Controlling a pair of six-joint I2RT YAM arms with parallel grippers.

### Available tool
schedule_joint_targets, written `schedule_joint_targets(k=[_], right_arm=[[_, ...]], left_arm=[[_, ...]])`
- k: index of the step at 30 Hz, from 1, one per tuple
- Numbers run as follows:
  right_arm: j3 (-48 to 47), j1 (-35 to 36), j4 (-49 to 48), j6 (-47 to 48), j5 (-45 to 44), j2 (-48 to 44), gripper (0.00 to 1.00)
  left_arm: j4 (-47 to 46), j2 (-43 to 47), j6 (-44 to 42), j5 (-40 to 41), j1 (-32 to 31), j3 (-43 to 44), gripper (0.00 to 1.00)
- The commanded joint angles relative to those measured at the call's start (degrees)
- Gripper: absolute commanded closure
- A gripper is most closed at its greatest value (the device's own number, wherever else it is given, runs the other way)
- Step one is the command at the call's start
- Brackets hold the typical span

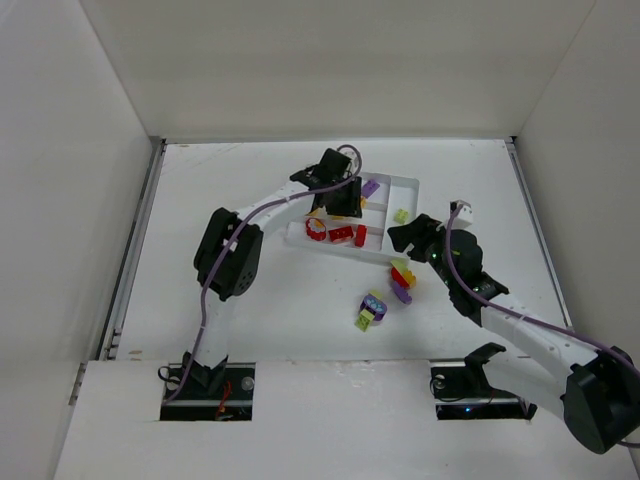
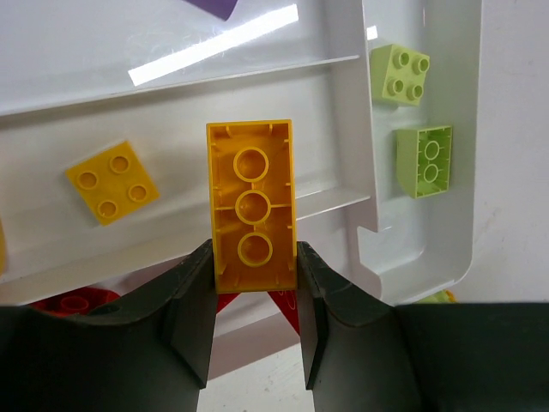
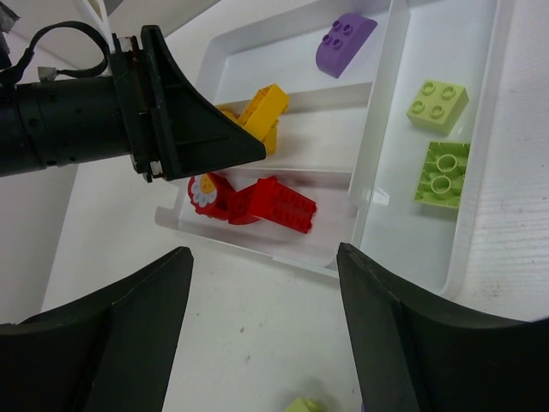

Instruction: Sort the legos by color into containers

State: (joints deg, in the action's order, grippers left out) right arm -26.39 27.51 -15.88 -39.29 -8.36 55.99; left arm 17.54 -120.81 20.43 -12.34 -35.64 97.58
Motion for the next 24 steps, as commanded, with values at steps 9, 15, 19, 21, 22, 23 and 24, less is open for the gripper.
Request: schedule_joint_targets(k=[9, 15, 19, 21, 22, 23, 24], right_arm=[[-0.33, 0.57, -3.02, -0.18, -0.96, -0.18, 0.25], [-0.41, 0.57, -3.11, -0.18, -0.96, 0.09, 0.25], [-0.33, 0.57, -3.19, -0.18, -0.96, -0.26, 0.25], [-0.24, 0.57, -3.19, -0.18, -0.96, -0.44, 0.24], [-0.24, 0.57, -3.19, -0.18, -0.96, -0.53, 0.24], [-0.24, 0.57, -3.19, -0.18, -0.96, -0.53, 0.24], [-0.24, 0.57, -3.19, -0.18, -0.96, -0.53, 0.24]], left_arm=[[11.81, -3.90, -10.84, -3.30, 0.70, 10.26, 0.80], [15.15, -6.45, -11.99, -7.08, 1.93, 15.09, 0.75], [16.38, -8.56, -12.34, -7.35, 1.93, 17.64, 0.73], [16.65, -9.26, -12.34, -7.17, 1.85, 18.34, 0.72], [16.74, -9.44, -12.43, -7.26, 1.85, 18.52, 0.72], [16.82, -9.70, -12.43, -7.00, 1.67, 18.87, 0.72], [16.83, -9.88, -12.60, -7.00, 1.67, 19.05, 0.72]])
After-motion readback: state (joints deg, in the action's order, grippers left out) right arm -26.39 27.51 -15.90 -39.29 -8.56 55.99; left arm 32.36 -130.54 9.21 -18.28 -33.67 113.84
